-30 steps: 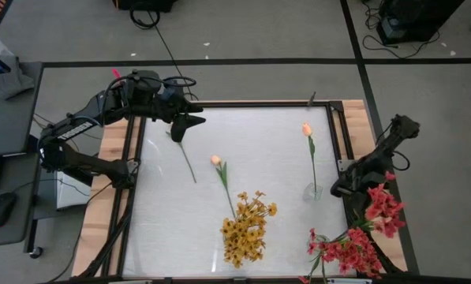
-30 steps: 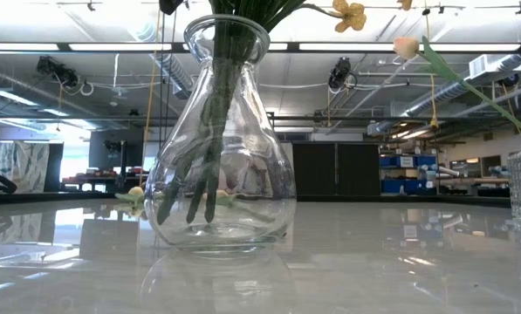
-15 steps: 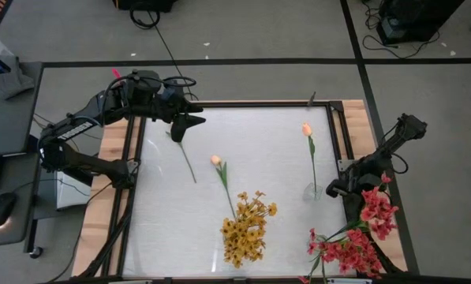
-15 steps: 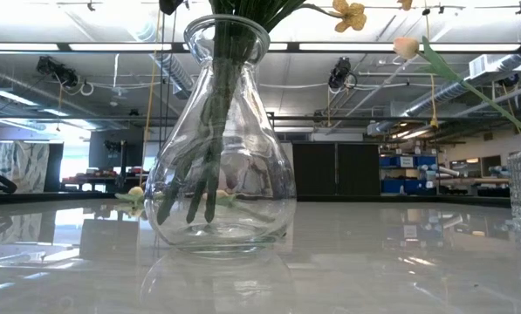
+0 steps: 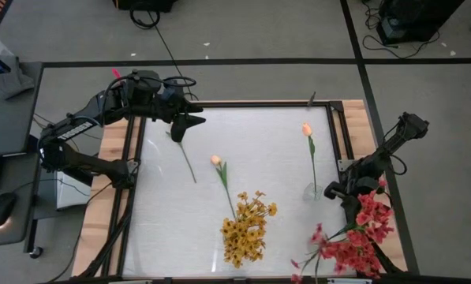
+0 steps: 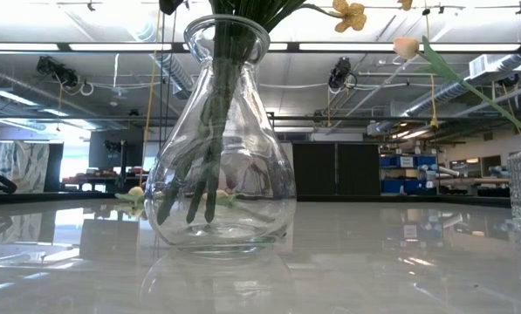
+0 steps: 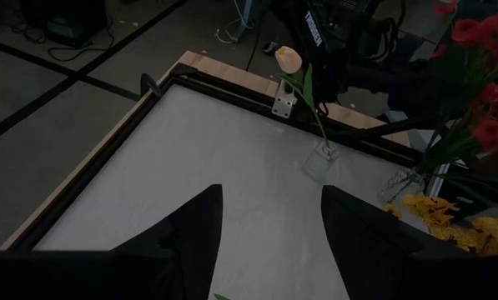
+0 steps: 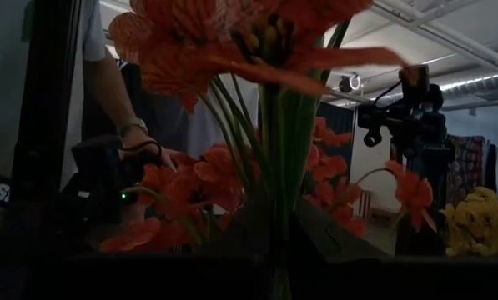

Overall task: Sort flowers into vase by color
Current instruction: Put the pink flowers into the bottom right transparent vase

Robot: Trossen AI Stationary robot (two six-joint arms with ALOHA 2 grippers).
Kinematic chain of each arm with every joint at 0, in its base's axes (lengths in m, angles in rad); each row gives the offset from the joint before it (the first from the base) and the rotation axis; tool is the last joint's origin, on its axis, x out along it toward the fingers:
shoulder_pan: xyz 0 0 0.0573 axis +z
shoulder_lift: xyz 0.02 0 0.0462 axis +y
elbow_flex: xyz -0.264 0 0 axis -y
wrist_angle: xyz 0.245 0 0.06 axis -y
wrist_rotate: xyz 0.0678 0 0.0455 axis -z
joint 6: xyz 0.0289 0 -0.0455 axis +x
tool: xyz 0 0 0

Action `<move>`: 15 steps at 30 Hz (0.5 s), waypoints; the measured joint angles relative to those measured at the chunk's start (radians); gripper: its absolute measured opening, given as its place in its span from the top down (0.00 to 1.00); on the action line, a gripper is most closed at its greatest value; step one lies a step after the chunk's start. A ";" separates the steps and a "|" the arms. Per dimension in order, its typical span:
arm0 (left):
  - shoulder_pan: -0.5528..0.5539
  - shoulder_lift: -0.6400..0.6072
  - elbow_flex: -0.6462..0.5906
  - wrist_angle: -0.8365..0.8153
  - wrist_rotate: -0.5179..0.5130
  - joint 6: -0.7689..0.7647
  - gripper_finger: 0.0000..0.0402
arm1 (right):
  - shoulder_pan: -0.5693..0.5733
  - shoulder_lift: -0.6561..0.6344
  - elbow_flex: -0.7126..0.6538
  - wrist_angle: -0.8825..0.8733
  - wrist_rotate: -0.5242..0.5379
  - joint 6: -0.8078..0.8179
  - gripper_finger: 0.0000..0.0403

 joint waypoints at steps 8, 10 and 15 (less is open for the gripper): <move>0.000 0.000 0.000 0.000 0.000 0.000 0.48 | 0.000 0.032 0.000 -0.015 -0.009 0.011 0.93; 0.000 0.000 0.000 0.000 0.000 0.000 0.48 | 0.000 0.044 0.000 -0.012 -0.009 0.011 0.93; 0.000 0.000 0.000 0.000 0.000 0.000 0.48 | -0.001 0.069 0.000 -0.013 -0.007 0.009 0.93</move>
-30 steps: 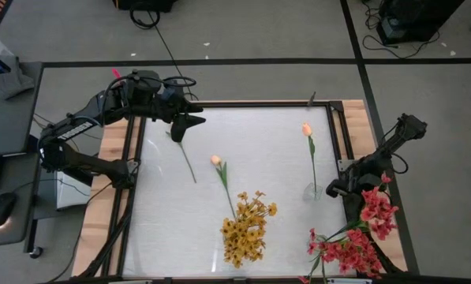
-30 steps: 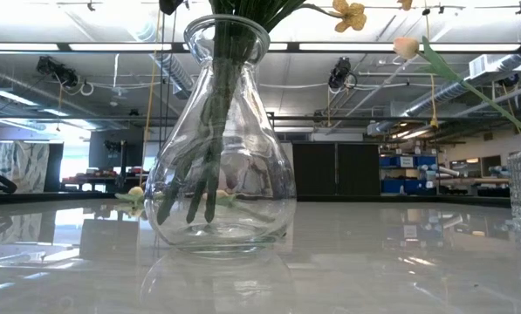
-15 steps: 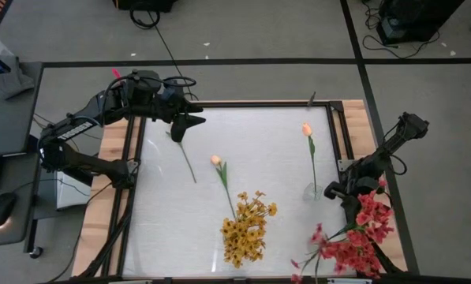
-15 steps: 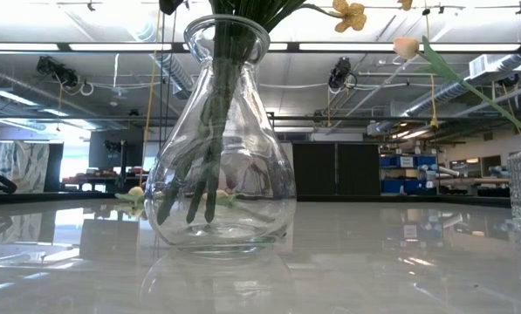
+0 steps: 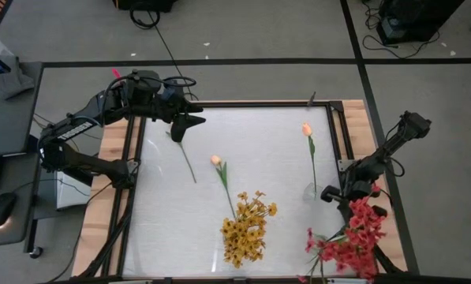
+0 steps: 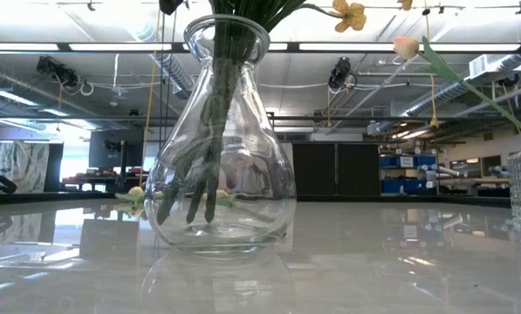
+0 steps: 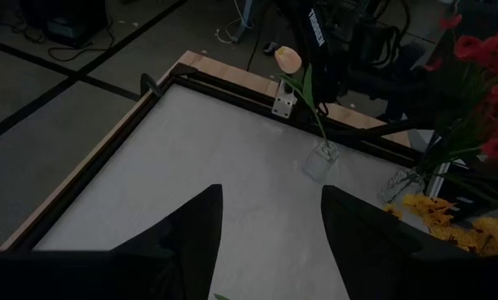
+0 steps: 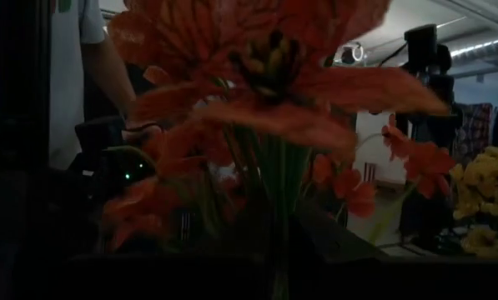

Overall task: Sort flowers into vase by color
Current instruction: Put the pink flowers into the bottom right transparent vase

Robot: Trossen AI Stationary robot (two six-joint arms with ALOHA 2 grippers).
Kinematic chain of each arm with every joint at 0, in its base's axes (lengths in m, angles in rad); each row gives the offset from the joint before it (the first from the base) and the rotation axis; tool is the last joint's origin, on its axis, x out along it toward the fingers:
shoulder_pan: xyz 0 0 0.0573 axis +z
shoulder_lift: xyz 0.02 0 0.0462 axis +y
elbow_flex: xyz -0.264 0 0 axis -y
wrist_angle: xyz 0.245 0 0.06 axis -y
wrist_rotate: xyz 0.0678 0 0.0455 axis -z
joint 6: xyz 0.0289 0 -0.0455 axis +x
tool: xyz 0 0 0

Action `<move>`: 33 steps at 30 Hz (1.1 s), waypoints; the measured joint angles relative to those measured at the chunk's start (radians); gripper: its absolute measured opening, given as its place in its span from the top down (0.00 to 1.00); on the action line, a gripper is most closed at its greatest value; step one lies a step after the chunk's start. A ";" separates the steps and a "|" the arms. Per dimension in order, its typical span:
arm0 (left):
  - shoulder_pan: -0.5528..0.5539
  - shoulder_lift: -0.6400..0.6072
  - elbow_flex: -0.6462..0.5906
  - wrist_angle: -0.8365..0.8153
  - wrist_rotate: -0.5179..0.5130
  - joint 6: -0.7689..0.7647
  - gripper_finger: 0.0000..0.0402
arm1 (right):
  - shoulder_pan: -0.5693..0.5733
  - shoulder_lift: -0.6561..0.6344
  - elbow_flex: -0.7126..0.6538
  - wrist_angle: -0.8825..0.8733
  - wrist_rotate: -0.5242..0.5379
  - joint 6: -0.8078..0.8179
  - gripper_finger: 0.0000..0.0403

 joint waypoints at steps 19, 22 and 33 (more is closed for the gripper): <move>0.000 0.000 0.000 0.000 0.000 0.000 0.48 | 0.000 0.122 0.000 0.001 0.035 0.010 0.93; 0.000 0.000 0.000 0.000 0.000 0.000 0.48 | 0.000 0.144 0.000 0.003 0.044 0.010 0.93; 0.000 0.000 0.000 0.000 0.000 0.000 0.48 | 0.000 0.201 -0.001 -0.023 0.051 0.022 0.93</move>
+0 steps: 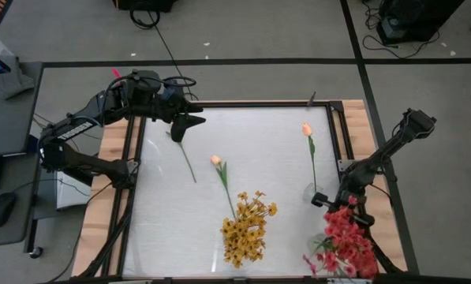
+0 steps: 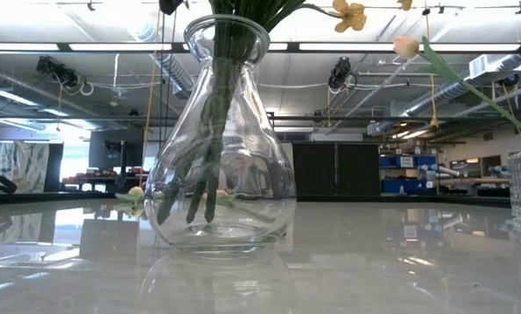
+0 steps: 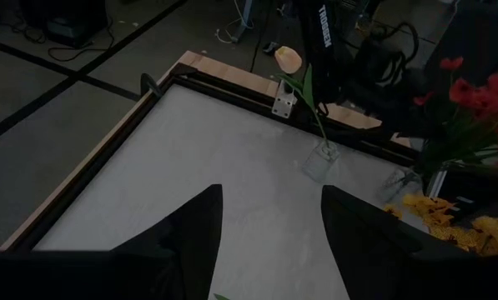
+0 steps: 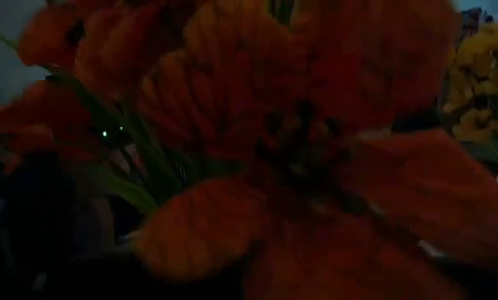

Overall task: Sort flowers into vase by color
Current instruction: Put the pink flowers into the bottom right transparent vase

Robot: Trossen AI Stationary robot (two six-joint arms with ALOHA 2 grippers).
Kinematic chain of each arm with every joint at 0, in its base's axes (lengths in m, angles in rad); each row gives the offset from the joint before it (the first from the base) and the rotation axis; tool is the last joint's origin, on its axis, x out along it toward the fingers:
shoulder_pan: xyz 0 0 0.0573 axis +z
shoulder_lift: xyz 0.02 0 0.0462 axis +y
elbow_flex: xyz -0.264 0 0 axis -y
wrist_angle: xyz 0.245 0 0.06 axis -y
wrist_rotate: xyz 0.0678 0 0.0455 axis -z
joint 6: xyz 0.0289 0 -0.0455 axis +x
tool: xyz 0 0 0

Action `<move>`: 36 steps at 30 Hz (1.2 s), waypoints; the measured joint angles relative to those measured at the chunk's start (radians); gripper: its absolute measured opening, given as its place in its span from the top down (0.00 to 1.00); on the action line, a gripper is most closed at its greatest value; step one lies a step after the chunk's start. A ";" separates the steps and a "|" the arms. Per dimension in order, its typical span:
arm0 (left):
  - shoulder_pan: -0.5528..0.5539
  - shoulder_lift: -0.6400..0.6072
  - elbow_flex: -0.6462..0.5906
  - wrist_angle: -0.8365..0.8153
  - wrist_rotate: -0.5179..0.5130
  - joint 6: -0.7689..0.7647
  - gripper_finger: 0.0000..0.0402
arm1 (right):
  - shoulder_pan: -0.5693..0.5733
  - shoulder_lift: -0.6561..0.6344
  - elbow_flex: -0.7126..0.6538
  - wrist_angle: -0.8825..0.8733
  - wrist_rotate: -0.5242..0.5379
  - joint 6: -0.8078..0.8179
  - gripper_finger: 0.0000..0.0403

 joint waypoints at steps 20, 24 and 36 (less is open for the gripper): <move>0.000 0.000 0.000 0.000 0.000 0.000 0.48 | 0.000 0.000 0.000 -0.044 -0.019 0.079 0.87; 0.000 0.000 0.000 0.000 0.000 0.000 0.48 | 0.000 0.000 0.000 -0.050 -0.018 0.080 0.81; 0.000 0.000 0.000 0.000 0.000 0.000 0.48 | 0.000 0.000 0.000 -0.067 0.013 0.094 0.61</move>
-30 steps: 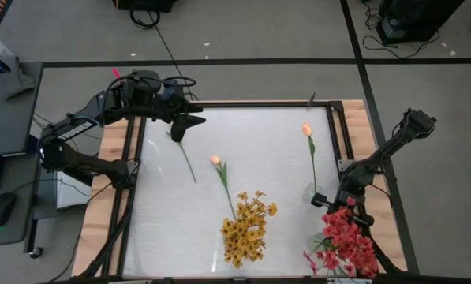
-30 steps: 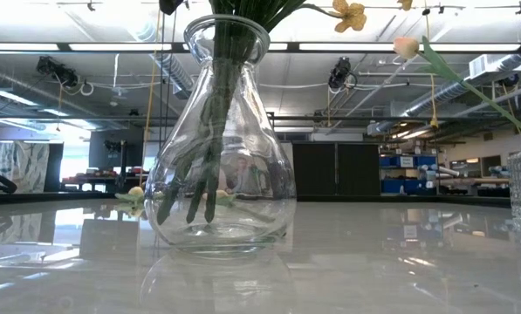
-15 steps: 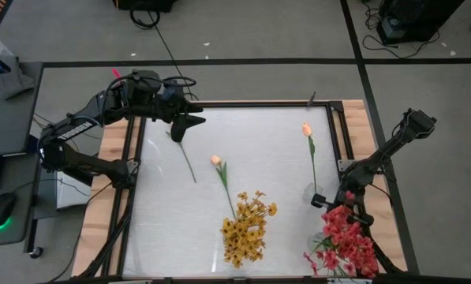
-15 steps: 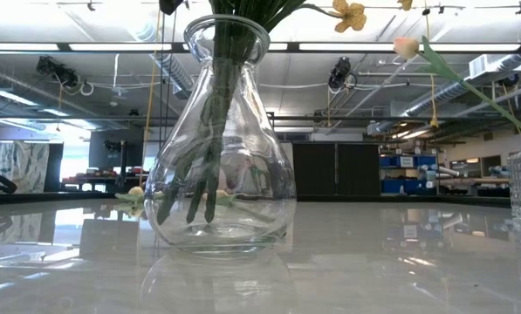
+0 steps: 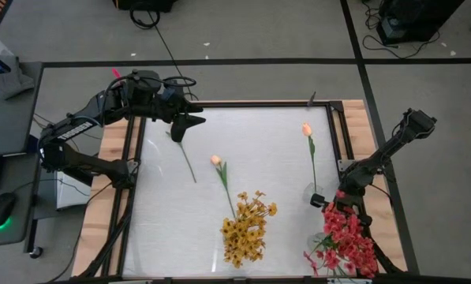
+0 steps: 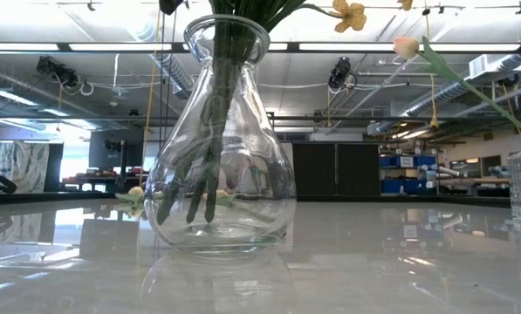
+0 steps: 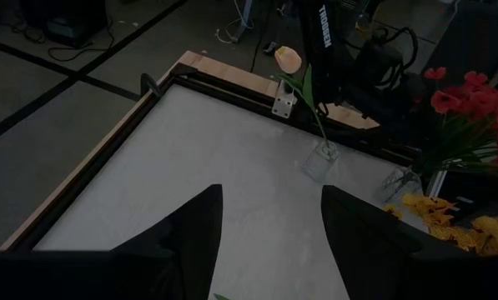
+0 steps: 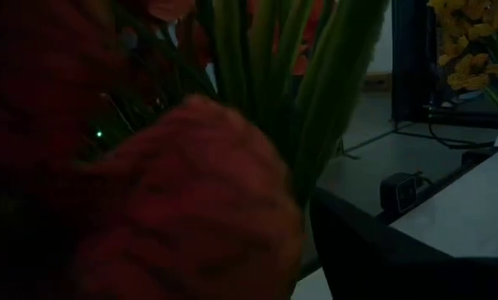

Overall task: Sort flowers into vase by color
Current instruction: Put the pink flowers into the bottom right transparent vase

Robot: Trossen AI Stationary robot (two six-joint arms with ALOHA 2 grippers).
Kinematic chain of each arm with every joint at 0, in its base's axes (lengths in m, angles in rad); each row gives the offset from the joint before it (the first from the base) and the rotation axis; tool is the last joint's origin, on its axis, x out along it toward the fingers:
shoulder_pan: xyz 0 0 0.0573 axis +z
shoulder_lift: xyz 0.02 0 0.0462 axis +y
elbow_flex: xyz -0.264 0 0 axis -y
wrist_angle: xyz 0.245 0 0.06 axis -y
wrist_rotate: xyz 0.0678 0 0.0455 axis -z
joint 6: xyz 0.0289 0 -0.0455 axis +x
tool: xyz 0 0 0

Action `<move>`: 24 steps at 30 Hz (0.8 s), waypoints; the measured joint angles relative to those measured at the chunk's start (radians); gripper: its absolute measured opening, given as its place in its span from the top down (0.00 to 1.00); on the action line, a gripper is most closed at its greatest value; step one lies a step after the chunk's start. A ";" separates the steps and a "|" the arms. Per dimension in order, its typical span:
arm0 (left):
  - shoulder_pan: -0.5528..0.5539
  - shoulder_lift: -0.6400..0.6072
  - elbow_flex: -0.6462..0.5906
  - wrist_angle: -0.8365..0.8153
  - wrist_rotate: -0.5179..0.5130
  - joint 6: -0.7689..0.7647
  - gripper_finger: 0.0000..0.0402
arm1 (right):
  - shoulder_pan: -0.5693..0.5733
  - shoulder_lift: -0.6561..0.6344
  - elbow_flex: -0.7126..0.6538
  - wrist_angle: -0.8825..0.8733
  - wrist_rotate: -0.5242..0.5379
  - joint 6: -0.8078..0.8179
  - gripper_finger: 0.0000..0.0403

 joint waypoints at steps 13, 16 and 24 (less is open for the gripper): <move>0.000 0.000 0.000 0.000 0.000 0.000 0.48 | -0.003 -0.014 0.000 -0.021 -0.005 0.010 0.47; 0.000 0.000 0.000 0.000 0.000 0.000 0.48 | -0.008 -0.028 0.000 -0.037 -0.004 0.010 0.42; 0.000 0.000 0.000 0.000 0.000 0.000 0.48 | -0.033 -0.082 0.000 -0.096 -0.012 0.014 0.25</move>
